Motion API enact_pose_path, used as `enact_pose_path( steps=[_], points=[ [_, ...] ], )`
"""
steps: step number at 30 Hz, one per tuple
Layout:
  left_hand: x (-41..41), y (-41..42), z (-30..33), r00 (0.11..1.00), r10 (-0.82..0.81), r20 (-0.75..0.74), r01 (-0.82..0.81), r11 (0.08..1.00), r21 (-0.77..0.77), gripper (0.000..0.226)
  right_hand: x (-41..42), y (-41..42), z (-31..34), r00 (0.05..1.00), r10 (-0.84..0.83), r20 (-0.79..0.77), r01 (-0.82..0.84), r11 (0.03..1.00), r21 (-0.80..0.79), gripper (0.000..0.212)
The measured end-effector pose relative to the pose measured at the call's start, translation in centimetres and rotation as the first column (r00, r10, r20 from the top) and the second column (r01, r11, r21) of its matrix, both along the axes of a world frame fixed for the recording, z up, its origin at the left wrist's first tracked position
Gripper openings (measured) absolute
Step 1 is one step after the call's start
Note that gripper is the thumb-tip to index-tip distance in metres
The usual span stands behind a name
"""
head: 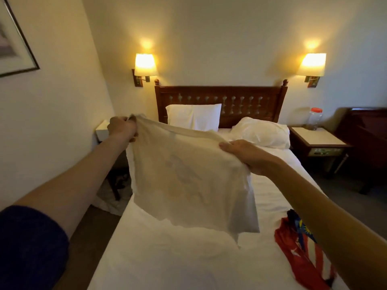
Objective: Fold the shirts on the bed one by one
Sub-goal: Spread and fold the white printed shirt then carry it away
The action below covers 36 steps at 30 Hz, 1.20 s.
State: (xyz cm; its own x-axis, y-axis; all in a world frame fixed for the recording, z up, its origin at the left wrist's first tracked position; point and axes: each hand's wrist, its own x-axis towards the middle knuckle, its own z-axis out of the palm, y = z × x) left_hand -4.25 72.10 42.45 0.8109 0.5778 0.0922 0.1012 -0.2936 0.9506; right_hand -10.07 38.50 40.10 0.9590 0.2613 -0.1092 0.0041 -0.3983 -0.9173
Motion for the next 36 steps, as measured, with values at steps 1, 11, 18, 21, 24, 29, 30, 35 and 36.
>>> enact_pose_path(
  steps=[1, 11, 18, 21, 24, 29, 30, 35, 36],
  points=[
    [0.3, 0.3, 0.8, 0.999, 0.039, 0.021, -0.039, 0.999, -0.002, 0.025, -0.6, 1.2, -0.1, 0.997, 0.075, -0.029, -0.073, 0.994, 0.081, 0.037],
    [10.2, -11.2, 1.5, 0.987, -0.118, 0.107, 0.086, 0.96, 0.265, 0.025, -0.8, -0.7, -7.7, 0.983, 0.009, -0.184, 0.09, 0.85, 0.519, 0.032],
    [17.1, -28.8, -20.4, 0.931, -0.304, -0.199, 0.354, 0.885, 0.302, 0.024, -0.7, -11.2, -27.6, 0.838, -0.334, -0.432, 0.469, 0.845, 0.256, 0.029],
    [16.2, -36.7, -32.0, 0.849, -0.48, -0.221, 0.514, 0.846, 0.141, 0.022, -0.7, -16.8, -38.2, 0.712, -0.524, -0.468, 0.637, 0.762, 0.116, 0.025],
    [11.6, -41.7, -44.7, 0.644, -0.676, -0.357, 0.758, 0.625, 0.186, 0.034, -2.5, -21.5, -49.2, 0.558, -0.692, -0.459, 0.76, 0.648, -0.052, 0.025],
    [-1.1, -39.2, -61.8, 0.469, -0.678, -0.566, 0.865, 0.482, 0.139, 0.033, -9.8, -21.1, -62.1, 0.392, -0.636, -0.665, 0.627, 0.713, -0.313, 0.07],
    [-3.4, -37.8, -64.0, 0.464, -0.658, -0.593, 0.871, 0.46, 0.172, 0.031, -11.0, -20.3, -63.7, 0.392, -0.618, -0.681, 0.611, 0.728, -0.31, 0.074],
    [-8.8, -33.6, -68.6, 0.449, -0.638, -0.626, 0.89, 0.257, 0.376, 0.031, -12.3, -17.2, -67.0, 0.424, -0.65, -0.63, 0.622, 0.715, -0.32, 0.045],
    [-9.3, -33.3, -68.8, 0.409, -0.633, -0.657, 0.907, 0.205, 0.368, 0.036, -12.1, -16.6, -67.2, 0.45, -0.627, -0.636, 0.592, 0.743, -0.314, 0.043]
  ],
)
